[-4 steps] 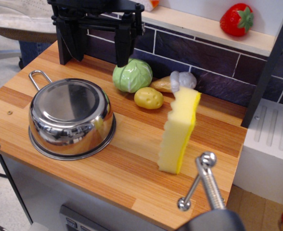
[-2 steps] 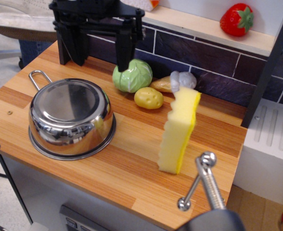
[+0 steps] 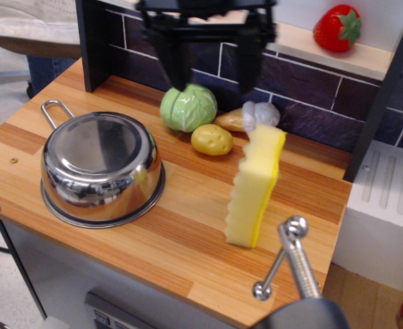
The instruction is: Wipe pot with sponge
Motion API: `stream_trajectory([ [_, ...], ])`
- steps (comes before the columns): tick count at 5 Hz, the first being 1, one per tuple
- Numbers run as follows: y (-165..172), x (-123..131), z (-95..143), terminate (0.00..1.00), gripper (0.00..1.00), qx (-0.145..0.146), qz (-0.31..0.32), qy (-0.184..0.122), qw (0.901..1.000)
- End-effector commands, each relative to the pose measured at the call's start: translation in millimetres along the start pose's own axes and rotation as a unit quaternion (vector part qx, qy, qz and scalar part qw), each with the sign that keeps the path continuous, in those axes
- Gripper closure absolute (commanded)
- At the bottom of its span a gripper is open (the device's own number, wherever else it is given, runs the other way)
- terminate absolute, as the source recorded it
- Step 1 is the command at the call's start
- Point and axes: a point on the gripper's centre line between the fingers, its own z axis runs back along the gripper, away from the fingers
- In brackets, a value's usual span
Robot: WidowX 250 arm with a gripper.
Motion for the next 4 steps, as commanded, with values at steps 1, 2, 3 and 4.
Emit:
stream_trajectory([
  [1, -30.6, 2.6, -17.9, 0.0, 0.0, 0.001, 0.004, -0.038, 0.9993],
  [2, -35.9, 1.9, -32.4, 0.0, 0.0, 0.013, -0.002, -0.047, 0.9988],
  [3, -38.1, 4.2, -47.0, 0.0, 0.0, 0.02, -0.007, -0.047, 0.9987],
  [4, -37.5, 1.2, -58.1, 0.0, 0.0, 0.037, -0.005, -0.049, 0.9981],
])
